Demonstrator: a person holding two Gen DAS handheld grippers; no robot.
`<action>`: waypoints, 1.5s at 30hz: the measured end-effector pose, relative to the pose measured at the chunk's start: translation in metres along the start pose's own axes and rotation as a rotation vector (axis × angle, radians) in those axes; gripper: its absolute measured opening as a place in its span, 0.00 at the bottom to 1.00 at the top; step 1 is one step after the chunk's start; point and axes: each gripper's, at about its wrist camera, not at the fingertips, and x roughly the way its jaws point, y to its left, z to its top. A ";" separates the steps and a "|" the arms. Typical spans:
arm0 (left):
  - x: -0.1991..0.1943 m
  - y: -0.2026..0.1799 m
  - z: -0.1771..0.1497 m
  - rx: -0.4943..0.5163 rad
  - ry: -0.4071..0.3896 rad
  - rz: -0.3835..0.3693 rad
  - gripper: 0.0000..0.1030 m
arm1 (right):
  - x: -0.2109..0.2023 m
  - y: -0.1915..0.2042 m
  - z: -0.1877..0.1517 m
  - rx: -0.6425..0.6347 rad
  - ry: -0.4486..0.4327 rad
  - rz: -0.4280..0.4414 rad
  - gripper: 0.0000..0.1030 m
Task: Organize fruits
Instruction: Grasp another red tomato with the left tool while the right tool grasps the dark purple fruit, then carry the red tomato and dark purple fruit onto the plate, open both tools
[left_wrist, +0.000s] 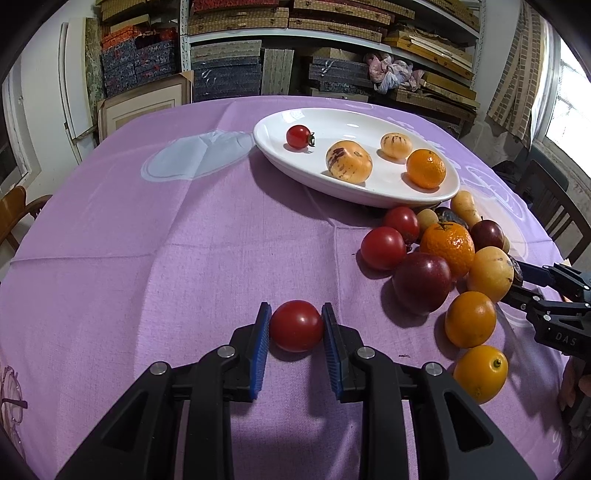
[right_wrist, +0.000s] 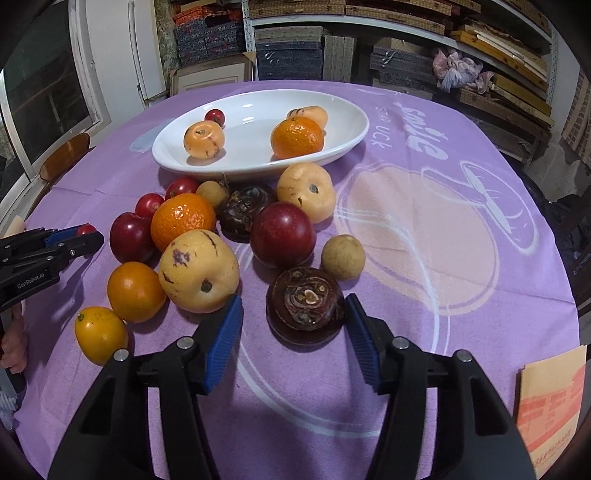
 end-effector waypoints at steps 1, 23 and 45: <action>0.001 0.000 0.000 0.001 0.002 -0.002 0.27 | 0.000 0.000 0.000 -0.001 0.001 0.000 0.54; -0.007 -0.009 0.015 0.011 -0.052 -0.033 0.27 | -0.035 -0.018 -0.001 0.103 -0.116 0.031 0.41; 0.097 -0.004 0.156 -0.026 0.030 0.023 0.27 | 0.103 0.006 0.220 0.012 0.039 0.038 0.41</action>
